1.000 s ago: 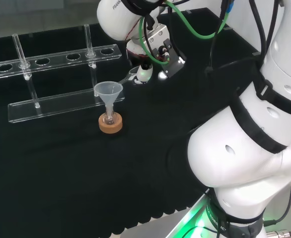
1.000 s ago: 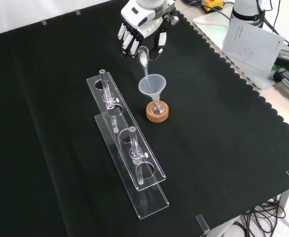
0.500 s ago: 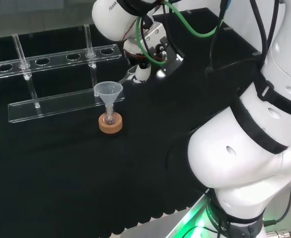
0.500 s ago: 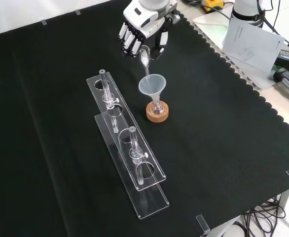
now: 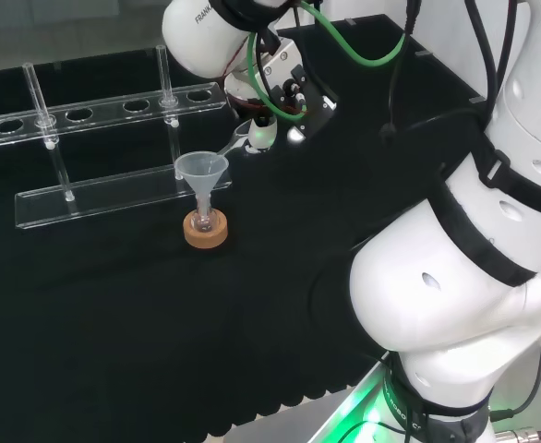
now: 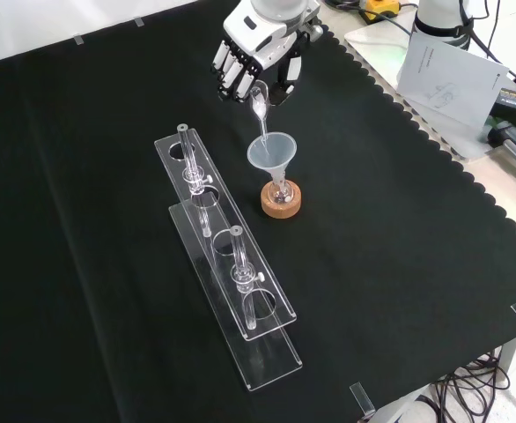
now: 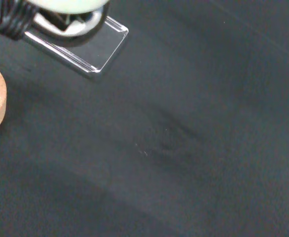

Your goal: Pour all the NaCl from the weighing funnel into the round-bottom flask.

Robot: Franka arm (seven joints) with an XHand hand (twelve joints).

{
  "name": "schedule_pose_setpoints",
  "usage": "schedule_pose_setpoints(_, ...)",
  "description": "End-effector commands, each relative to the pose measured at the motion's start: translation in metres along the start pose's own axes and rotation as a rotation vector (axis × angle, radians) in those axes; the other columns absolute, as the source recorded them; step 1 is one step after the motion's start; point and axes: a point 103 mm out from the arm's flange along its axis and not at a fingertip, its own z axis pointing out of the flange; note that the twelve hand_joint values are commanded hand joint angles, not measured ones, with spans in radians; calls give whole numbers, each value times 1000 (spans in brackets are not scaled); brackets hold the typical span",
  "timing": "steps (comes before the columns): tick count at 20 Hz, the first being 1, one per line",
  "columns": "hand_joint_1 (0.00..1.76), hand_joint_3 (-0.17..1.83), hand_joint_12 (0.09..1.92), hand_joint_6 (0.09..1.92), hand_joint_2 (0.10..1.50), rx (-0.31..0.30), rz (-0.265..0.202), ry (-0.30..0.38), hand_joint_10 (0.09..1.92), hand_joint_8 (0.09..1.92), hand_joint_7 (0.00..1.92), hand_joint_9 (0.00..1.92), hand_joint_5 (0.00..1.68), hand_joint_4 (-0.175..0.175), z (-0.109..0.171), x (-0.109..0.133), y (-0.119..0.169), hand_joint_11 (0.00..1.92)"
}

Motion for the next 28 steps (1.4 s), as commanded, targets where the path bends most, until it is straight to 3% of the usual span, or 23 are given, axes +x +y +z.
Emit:
schedule_pose_setpoints(1,1120,582,951,597,685,0,-6,-33,215,612,742,1112,1299,175,-5,3,1,937)
schedule_pose_setpoints(28,1121,583,942,590,683,0,-25,-164,203,610,741,1116,1303,175,-22,9,1,954)
